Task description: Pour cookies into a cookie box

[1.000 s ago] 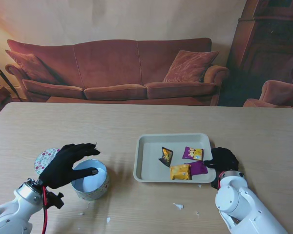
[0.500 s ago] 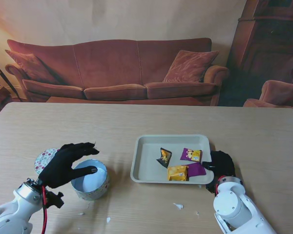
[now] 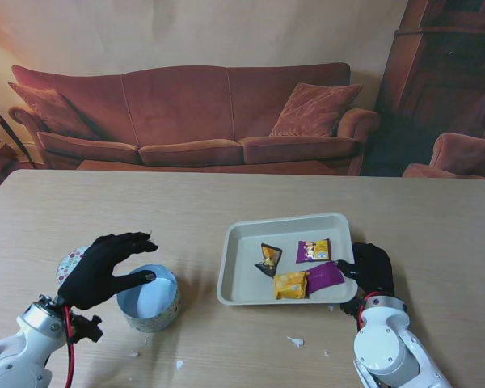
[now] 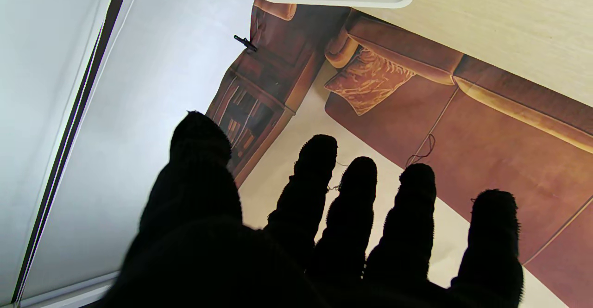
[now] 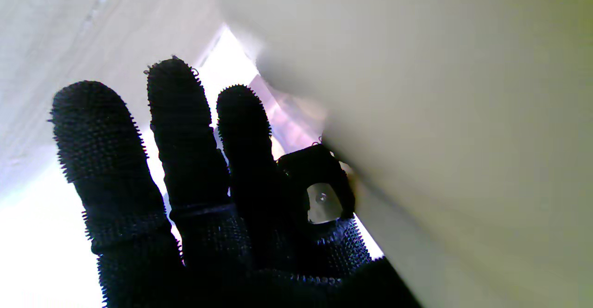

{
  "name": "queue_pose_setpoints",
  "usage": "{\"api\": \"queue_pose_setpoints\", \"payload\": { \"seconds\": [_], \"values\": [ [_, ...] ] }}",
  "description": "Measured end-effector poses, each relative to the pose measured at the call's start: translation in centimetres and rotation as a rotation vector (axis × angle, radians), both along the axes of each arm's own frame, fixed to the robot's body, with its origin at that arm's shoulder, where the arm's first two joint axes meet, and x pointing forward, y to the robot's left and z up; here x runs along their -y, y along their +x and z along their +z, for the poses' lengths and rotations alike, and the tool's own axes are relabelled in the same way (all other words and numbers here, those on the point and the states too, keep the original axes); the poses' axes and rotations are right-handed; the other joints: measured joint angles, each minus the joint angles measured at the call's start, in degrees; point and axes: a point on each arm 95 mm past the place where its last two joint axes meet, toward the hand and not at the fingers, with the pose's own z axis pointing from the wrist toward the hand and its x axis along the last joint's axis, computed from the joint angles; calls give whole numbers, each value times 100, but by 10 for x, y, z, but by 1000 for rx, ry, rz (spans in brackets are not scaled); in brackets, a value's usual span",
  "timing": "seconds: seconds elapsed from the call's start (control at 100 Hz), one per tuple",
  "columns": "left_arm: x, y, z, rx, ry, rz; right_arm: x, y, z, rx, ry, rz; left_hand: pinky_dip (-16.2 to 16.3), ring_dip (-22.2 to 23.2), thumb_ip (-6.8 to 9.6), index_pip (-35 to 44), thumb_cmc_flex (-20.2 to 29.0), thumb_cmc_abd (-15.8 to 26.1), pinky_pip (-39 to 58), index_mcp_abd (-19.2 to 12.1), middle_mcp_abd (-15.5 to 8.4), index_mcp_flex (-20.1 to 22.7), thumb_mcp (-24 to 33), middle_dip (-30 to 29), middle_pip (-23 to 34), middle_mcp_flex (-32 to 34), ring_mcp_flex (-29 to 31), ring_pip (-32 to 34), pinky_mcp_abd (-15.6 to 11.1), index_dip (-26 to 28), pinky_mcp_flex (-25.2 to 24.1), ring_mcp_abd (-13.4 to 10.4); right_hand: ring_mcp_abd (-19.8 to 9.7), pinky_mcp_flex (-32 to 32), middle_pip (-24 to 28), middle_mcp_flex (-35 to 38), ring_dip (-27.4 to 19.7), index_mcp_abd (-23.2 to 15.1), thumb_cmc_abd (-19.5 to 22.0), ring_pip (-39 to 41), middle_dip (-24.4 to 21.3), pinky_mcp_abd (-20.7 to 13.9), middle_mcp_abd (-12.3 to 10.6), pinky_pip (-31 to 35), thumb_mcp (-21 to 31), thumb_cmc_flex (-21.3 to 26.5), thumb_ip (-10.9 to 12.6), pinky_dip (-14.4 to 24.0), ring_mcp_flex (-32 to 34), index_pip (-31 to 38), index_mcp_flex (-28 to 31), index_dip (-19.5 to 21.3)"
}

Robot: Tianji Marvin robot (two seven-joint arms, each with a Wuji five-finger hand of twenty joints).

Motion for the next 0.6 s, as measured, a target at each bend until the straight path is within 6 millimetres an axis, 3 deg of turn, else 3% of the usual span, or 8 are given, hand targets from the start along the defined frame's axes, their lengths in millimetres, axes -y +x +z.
{"api": "queue_pose_setpoints", "payload": {
  "seconds": [0.6],
  "values": [
    [-8,-3,3,39,-20,34,-23,-5,34,147,56,48,-10,0,0,0,0,0,63,0,2,18,0,0,-19,71,3,11,5,0,3,58,21,150,143,8,139,6,-62,282,0,1,5,151,0,3,-38,51,50,10,37,2]
  ]
}}
